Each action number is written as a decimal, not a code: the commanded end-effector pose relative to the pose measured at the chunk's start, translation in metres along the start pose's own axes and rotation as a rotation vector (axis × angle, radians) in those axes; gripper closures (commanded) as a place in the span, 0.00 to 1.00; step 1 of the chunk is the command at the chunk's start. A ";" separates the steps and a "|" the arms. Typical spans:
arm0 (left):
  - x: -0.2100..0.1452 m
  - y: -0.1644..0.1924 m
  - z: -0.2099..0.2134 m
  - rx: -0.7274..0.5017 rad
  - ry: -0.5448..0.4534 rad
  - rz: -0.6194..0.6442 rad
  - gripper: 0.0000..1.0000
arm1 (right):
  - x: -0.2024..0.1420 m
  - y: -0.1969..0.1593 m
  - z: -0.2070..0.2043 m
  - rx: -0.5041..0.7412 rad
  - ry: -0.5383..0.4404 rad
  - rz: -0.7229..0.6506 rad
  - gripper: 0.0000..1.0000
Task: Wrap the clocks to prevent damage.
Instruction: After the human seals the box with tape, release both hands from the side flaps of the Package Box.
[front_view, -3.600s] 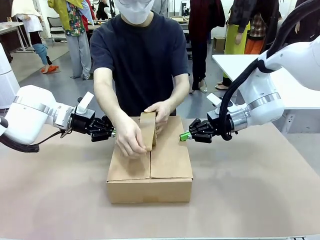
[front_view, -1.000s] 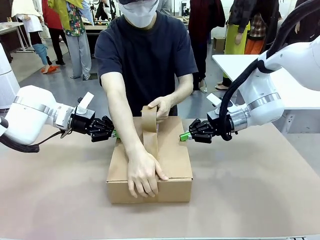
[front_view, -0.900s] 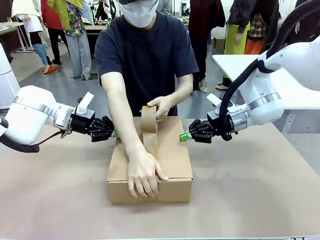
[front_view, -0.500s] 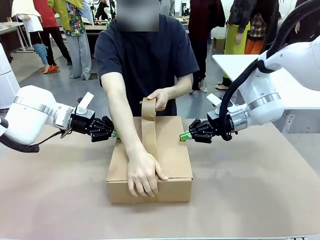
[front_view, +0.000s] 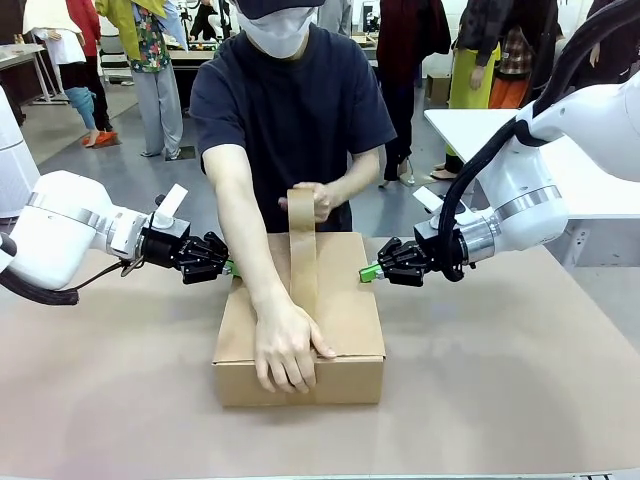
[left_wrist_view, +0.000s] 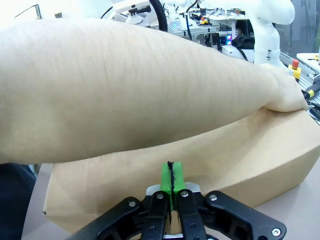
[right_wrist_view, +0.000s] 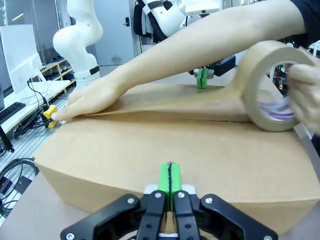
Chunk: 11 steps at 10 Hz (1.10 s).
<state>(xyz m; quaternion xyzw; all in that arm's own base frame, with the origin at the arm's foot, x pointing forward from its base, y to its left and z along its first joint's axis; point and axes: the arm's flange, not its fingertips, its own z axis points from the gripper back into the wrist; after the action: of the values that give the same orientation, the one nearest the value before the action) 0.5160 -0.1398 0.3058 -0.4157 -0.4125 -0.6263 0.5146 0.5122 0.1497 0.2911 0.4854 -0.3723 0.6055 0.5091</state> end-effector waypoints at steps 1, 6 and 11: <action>-0.002 0.000 -0.002 0.006 -0.002 -0.004 0.99 | -0.003 0.000 -0.002 -0.007 0.010 -0.005 0.99; -0.002 0.000 -0.002 0.006 -0.002 -0.004 0.99 | -0.003 0.000 -0.002 -0.007 0.010 -0.005 0.99; -0.002 0.000 -0.002 0.006 -0.002 -0.004 0.99 | -0.003 0.000 -0.002 -0.007 0.010 -0.005 0.99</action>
<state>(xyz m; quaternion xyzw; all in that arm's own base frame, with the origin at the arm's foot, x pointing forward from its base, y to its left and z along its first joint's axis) 0.5160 -0.1397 0.3058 -0.4157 -0.4125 -0.6262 0.5146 0.5122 0.1497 0.2911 0.4854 -0.3723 0.6055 0.5091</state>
